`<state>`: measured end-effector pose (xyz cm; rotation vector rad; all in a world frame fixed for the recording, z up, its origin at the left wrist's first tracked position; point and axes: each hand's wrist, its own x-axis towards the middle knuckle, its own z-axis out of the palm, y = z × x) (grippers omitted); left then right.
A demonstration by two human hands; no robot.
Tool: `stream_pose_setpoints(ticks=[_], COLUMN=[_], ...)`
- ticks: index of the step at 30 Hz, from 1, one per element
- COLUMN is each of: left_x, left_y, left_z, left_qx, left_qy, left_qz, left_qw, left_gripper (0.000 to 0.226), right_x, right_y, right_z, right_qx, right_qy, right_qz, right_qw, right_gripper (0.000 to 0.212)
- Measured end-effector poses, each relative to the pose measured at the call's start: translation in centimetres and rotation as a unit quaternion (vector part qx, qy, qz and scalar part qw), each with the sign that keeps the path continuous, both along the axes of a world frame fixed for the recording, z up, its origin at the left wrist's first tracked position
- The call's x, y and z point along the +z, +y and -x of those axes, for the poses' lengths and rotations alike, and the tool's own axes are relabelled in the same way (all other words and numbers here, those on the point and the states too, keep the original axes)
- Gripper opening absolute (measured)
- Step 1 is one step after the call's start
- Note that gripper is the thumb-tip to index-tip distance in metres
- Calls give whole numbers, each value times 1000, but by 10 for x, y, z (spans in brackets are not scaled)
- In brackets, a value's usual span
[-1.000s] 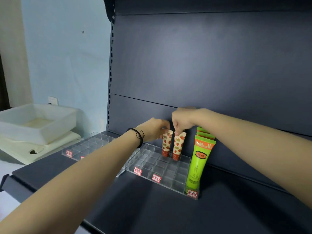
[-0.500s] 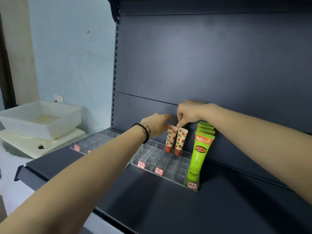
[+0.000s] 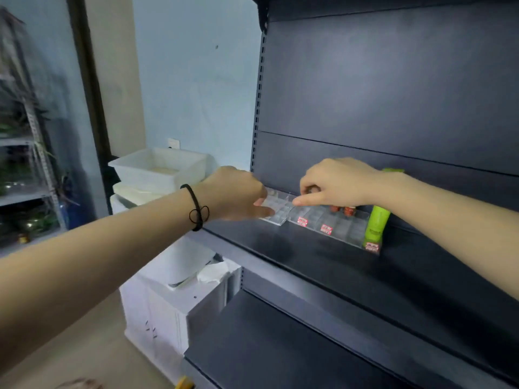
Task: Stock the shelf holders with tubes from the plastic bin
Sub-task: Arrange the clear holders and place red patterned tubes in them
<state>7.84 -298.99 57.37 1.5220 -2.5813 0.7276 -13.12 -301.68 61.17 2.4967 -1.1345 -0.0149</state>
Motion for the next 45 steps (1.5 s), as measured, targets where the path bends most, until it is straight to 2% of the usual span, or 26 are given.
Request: stream_pose_setpoints(ticks=[3, 6, 10, 14, 22, 25, 27, 30, 33, 35, 39, 43, 45], left_x=[-31, -84, -183, -287, -492, -568, -614, -680, -738, -769, -815, -841, -849], left_y=[66, 119, 168, 205, 248, 258, 261, 260, 256, 255, 256, 258, 260], left_z=[-45, -84, -121, -132, -101, -79, -65, -47, -32, -25, -17, -9, -7], left_qx=[15, 48, 76, 104, 164, 194, 228, 287, 337, 375, 407, 425, 430], left_qy=[-44, -49, -52, -30, 24, 90, 148, 241, 332, 372, 374, 372, 357], left_qz=[-38, -123, -229, -328, -501, -549, -581, -600, -600, -582, -563, -571, -570], left_qw=[998, 990, 969, 938, 850, 808, 767, 707, 646, 619, 614, 595, 603], left_gripper=[48, 49, 61, 60, 69, 63, 60, 55, 41, 33, 32, 21, 16], right_x=[-36, -96, -199, -307, -508, -582, -630, -698, -757, -793, -844, -870, -877], right_y=[53, 93, 130, 158, 202, 217, 225, 234, 238, 241, 245, 245, 245], right_z=[-41, -75, -104, -112, -80, -60, -47, -34, -29, -31, -45, -66, -71], right_qx=[42, 60, 51, 21, -67, -119, -159, -206, -237, -252, -248, -211, -197], right_qy=[13, 17, 36, 65, 76, 49, 19, -38, -80, -91, -112, -126, -133], right_qz=[-67, -141, -244, -341, -490, -543, -570, -598, -615, -623, -631, -647, -641], right_qw=[997, 988, 968, 937, 866, 830, 806, 773, 748, 735, 727, 722, 729], right_gripper=[41, 48, 57, 58, 47, 43, 44, 41, 38, 41, 42, 57, 55])
